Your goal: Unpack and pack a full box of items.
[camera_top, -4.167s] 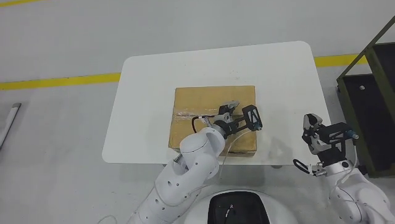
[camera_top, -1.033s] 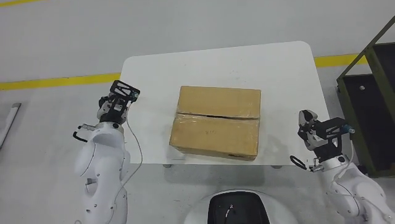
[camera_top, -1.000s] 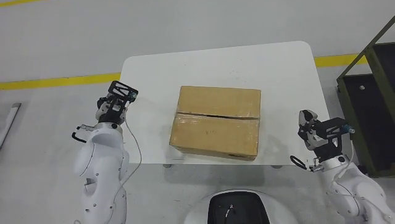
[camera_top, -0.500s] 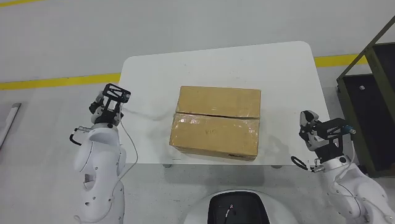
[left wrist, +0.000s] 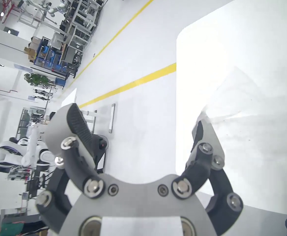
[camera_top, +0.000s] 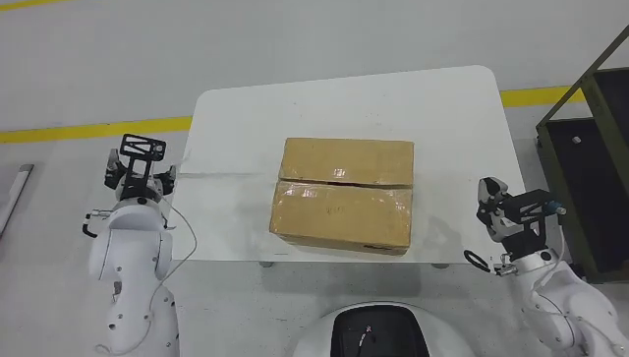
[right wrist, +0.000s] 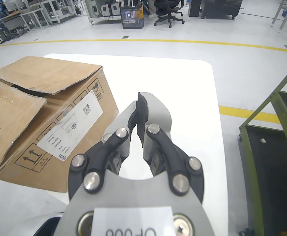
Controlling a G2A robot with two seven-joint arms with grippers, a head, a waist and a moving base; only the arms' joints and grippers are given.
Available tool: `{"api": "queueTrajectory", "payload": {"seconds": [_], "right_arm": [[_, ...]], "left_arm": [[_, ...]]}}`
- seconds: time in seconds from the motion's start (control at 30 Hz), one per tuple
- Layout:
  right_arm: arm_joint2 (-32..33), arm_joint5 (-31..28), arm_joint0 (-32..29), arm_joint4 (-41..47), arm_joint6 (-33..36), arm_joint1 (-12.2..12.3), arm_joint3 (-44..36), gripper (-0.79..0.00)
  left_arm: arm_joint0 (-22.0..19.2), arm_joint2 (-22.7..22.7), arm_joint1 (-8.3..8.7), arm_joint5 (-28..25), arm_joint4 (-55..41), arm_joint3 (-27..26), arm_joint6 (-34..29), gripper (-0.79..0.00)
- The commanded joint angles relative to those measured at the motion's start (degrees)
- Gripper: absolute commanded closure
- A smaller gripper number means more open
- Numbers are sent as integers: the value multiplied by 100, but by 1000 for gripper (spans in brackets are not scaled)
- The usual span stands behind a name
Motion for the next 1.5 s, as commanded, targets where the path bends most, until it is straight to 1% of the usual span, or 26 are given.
{"api": "queueTrajectory", "payload": {"seconds": [0.0, 0.03, 0.1, 0.23, 0.3, 0.4, 0.47, 0.53, 0.63, 0.83, 1.0, 1.1, 1.47], "right_arm": [[-13, 2, 12, 37, -2, -2, -25, 0], [-24, -10, 14, 111, -5, -5, -35, 0], [-55, -119, 37, 622, 13, -22, -108, 0], [-75, -748, 109, 1180, 88, -7, -490, 0], [-139, -1060, 149, 1302, 163, 5, -675, 0], [-413, -1530, 210, 1320, 433, 22, -851, 0], [-573, -1790, 303, 842, 751, 52, -887, 0], [-809, -1901, 342, 503, 843, 58, -808, 0], [-1054, -1853, 433, -117, 1020, 69, -658, 0], [-1311, -1450, 591, -653, 1207, 64, -346, 0], [-1366, -1218, 670, -621, 1377, 60, -255, 0], [-1399, -1147, 702, -600, 1430, 61, -228, 0], [-1453, -1022, 754, -533, 1493, 74, -197, 0]], "left_arm": [[-4, -71, 0, 90, -218, 13, 6, -785], [-3, -88, 7, 64, -225, 21, 37, -785], [-2, -98, 13, 56, -330, 34, 113, -785], [23, -37, 21, 85, -386, 16, 164, -785], [41, 25, 18, 142, -435, -14, 213, -785], [39, 61, 28, 126, -449, -27, 266, -785], [36, 89, 34, 136, -452, -25, 284, -785], [26, 101, 40, 142, -483, -21, 322, -785], [25, 143, 44, 172, -544, -44, 378, -785], [0, 62, 60, 155, -936, -100, 566, -785], [-51, -31, 82, 137, -1201, -174, 592, -785], [-104, -91, 82, 207, -1566, -170, 638, -785], [-215, -243, 155, 217, -1639, -207, 609, -785]]}}
